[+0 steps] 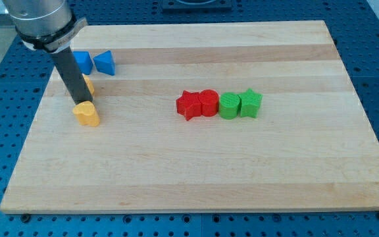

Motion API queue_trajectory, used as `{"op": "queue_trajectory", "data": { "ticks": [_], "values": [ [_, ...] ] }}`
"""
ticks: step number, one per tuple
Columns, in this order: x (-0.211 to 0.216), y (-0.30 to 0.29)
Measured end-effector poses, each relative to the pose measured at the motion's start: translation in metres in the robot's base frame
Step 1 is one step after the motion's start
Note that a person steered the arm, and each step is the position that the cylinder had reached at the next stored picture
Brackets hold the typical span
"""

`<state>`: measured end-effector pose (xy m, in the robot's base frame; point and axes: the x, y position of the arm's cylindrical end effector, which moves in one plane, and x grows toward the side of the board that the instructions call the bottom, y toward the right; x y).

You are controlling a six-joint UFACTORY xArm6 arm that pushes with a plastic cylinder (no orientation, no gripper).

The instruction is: Place the yellow hexagon right side to the blue triangle

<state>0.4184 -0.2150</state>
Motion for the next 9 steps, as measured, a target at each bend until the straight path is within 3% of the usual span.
{"op": "queue_trajectory", "data": {
  "ticks": [2, 4, 5, 7, 9],
  "values": [
    [0.027, -0.067],
    [0.003, -0.088],
    [-0.025, -0.079],
    [-0.029, 0.027],
    [-0.026, 0.053]
  ]
}}
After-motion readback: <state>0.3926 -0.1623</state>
